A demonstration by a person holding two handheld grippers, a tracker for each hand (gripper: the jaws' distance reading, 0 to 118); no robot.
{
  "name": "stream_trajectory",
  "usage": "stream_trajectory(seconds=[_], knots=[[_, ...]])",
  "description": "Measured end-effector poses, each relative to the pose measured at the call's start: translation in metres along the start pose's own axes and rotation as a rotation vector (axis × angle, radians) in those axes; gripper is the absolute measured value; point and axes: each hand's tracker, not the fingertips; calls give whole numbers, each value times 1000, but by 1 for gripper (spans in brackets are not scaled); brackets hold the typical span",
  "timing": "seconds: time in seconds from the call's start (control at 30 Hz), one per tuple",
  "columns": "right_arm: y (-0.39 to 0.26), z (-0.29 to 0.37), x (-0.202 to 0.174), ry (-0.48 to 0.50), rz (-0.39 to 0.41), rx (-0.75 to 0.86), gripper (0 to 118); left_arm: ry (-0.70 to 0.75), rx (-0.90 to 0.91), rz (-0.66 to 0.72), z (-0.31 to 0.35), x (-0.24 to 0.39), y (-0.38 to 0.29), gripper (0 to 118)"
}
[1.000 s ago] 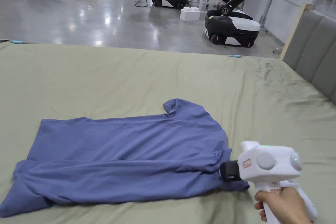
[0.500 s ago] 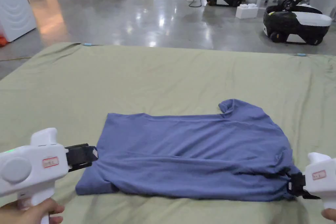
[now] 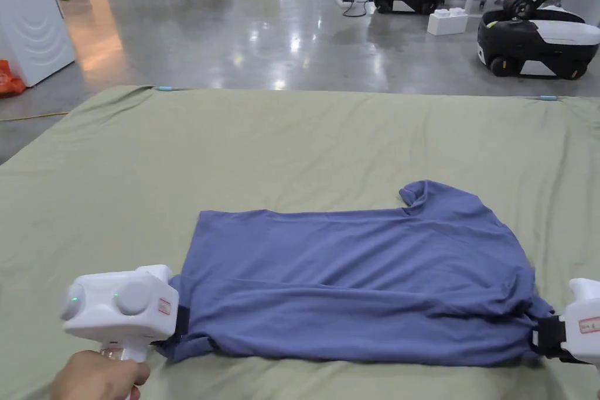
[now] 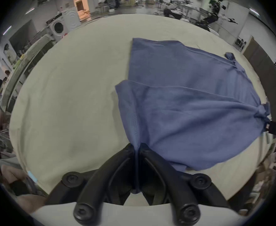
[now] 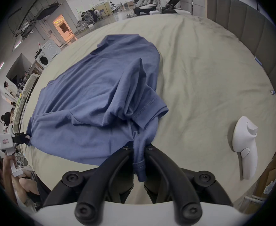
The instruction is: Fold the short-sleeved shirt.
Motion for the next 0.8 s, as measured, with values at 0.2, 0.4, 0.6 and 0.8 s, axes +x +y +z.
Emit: stream_trajectory(seconds=[0.2, 0.4, 0.6, 0.8], knots=[[1, 46, -6, 31, 28, 126, 10, -77, 77, 40, 48, -12, 1, 5], [-12, 97, -13, 90, 43, 159, 10, -152, 142, 64, 106, -20, -2, 5], [-51, 97, 6, 89, 3, 81, 10, -156, 115, 55, 117, -40, -35, 5], [-110, 36, 25, 80, -58, -43, 10, -156, -66, 164, 45, -64, -86, 5]])
